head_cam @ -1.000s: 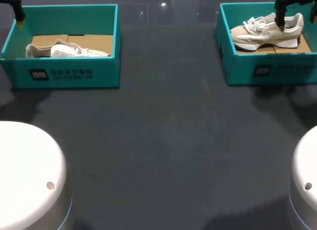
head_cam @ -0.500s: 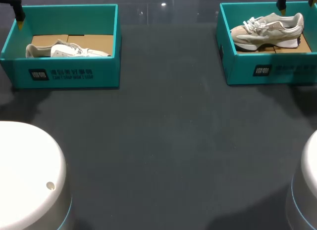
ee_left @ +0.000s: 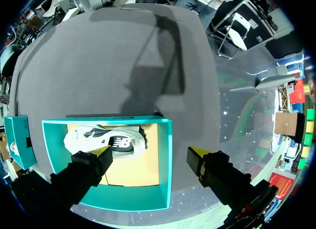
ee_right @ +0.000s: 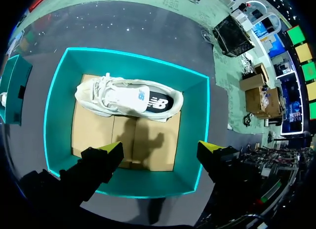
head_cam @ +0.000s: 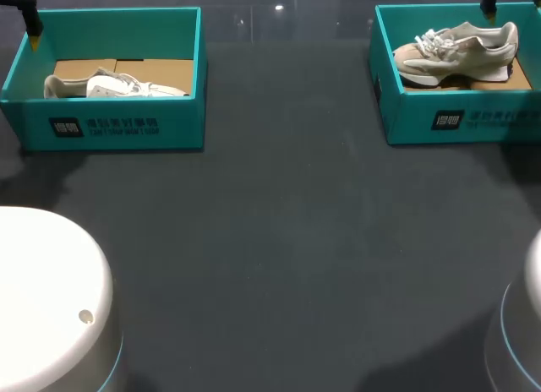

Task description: Take the shoe out of the shoebox, open the shoe tongue, remove and reinsert the insole, then place the shoe into the shoebox

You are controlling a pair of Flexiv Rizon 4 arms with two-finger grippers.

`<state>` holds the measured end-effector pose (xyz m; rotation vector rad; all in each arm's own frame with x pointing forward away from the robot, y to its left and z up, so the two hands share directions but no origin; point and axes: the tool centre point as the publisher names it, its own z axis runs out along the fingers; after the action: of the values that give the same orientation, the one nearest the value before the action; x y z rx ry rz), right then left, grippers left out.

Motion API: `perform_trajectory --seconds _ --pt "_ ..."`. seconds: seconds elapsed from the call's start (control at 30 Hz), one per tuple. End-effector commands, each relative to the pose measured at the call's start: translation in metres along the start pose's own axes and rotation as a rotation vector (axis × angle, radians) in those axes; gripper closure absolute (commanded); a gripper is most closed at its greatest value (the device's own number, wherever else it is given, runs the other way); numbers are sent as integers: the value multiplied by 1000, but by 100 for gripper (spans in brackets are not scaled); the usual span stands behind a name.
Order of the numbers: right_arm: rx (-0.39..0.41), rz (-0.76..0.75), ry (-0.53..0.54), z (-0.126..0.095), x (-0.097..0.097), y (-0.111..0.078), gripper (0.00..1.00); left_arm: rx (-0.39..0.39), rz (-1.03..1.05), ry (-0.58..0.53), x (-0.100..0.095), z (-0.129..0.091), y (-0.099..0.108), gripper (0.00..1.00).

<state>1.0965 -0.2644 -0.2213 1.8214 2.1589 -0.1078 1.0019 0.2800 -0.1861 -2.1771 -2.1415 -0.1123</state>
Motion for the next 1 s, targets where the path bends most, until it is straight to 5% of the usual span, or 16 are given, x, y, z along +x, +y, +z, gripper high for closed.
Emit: perform_trajectory --seconds 0.03,0.27,1.0 --pt "42 -3 10 13 -3 25 0 -2 1 2 0 -1 -1 0" --pt "42 -3 10 13 -3 25 0 -2 1 2 0 -1 -1 0" --pt "108 73 91 93 -34 55 0 -2 1 2 0 -1 -1 0"
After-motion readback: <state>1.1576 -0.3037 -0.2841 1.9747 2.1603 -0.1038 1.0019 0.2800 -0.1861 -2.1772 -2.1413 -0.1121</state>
